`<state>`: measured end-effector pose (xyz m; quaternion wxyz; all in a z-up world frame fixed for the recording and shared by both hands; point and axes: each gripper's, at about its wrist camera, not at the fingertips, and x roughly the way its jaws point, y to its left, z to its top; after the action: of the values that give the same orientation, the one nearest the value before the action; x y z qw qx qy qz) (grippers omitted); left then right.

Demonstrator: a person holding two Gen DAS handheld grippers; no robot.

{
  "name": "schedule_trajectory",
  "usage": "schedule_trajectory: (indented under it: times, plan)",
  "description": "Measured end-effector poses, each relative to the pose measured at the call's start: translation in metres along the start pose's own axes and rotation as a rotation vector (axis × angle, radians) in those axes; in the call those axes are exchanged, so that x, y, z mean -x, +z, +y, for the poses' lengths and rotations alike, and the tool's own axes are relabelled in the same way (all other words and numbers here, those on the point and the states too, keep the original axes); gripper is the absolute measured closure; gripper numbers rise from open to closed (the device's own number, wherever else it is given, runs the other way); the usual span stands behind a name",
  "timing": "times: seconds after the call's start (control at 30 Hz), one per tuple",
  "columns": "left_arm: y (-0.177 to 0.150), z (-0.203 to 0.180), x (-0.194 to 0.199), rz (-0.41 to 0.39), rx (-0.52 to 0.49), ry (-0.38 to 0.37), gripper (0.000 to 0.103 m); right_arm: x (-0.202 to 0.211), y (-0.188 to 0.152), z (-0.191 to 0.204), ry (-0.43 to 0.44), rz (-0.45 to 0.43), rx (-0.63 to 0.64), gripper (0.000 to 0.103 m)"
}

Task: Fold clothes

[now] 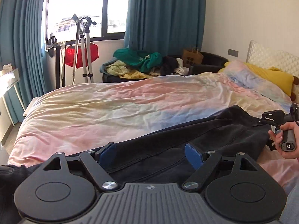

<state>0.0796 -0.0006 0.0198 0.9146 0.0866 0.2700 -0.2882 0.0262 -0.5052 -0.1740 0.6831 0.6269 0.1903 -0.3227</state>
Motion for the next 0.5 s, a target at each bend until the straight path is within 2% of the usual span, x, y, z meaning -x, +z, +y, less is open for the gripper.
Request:
schedule_trajectory:
  times: [0.17,0.27,0.37,0.5]
  plan:
    - [0.005,-0.050,-0.108,0.066,-0.073,-0.064,0.020,-0.005,0.004,-0.011,-0.011,0.005,-0.065,0.044]
    - [0.001,-0.071,-0.164,0.116,-0.114,-0.076,0.020,-0.008,0.004,-0.013,-0.012,0.009,-0.058,0.044]
    - [0.000,-0.093,-0.215,0.168,-0.206,-0.080,0.025,-0.010,0.003,-0.010,-0.012,-0.009,-0.028,0.044]
    - [0.009,-0.119,-0.258,0.173,-0.290,-0.102,0.026,-0.014,0.003,-0.007,-0.012,-0.020,-0.014,0.042]
